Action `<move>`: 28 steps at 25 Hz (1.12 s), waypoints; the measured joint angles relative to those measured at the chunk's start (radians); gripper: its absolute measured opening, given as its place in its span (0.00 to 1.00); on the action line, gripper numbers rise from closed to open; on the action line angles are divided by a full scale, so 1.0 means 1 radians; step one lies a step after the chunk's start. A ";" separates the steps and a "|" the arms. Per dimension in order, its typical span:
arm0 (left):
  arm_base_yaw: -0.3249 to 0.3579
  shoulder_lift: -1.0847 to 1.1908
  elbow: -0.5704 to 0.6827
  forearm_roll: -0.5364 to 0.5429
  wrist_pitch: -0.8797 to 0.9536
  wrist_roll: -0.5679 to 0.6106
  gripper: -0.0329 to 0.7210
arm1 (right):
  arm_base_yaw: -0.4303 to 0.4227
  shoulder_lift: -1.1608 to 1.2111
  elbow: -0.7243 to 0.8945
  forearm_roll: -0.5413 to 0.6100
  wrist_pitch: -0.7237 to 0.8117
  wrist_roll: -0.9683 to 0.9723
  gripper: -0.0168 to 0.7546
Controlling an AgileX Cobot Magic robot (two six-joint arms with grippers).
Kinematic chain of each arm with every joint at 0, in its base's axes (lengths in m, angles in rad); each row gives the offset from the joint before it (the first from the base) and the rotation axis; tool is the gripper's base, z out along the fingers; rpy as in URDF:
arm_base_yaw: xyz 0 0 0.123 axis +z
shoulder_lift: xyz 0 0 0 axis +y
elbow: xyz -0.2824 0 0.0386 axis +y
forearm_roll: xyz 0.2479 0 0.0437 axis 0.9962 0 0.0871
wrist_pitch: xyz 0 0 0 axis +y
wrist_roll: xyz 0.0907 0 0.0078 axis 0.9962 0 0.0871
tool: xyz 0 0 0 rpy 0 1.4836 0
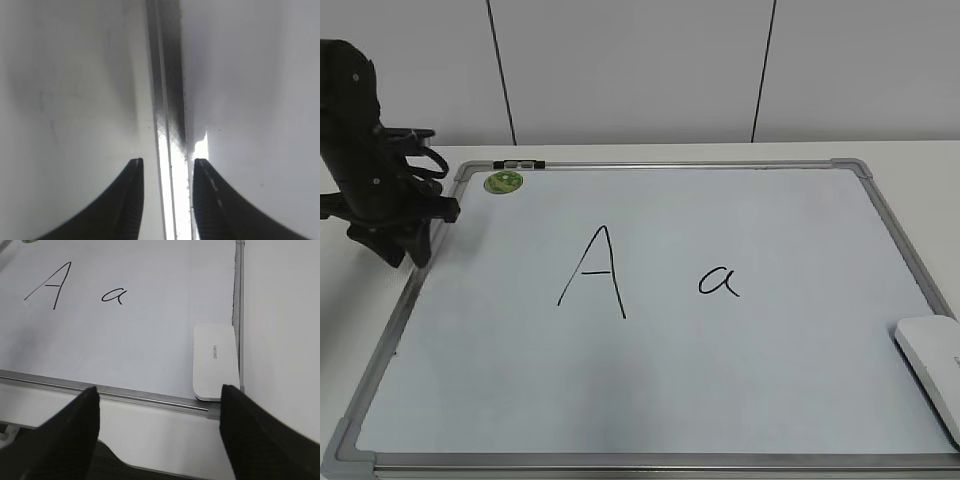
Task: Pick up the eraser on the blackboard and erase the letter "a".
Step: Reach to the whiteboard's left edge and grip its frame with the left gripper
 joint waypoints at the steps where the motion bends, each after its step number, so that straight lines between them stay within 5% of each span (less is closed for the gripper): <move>1: 0.004 0.008 0.000 0.000 -0.002 0.000 0.36 | 0.000 0.000 0.000 0.000 0.000 0.000 0.74; 28: 0.025 0.040 0.000 -0.038 -0.029 -0.003 0.31 | 0.000 0.000 0.000 0.000 0.000 0.000 0.74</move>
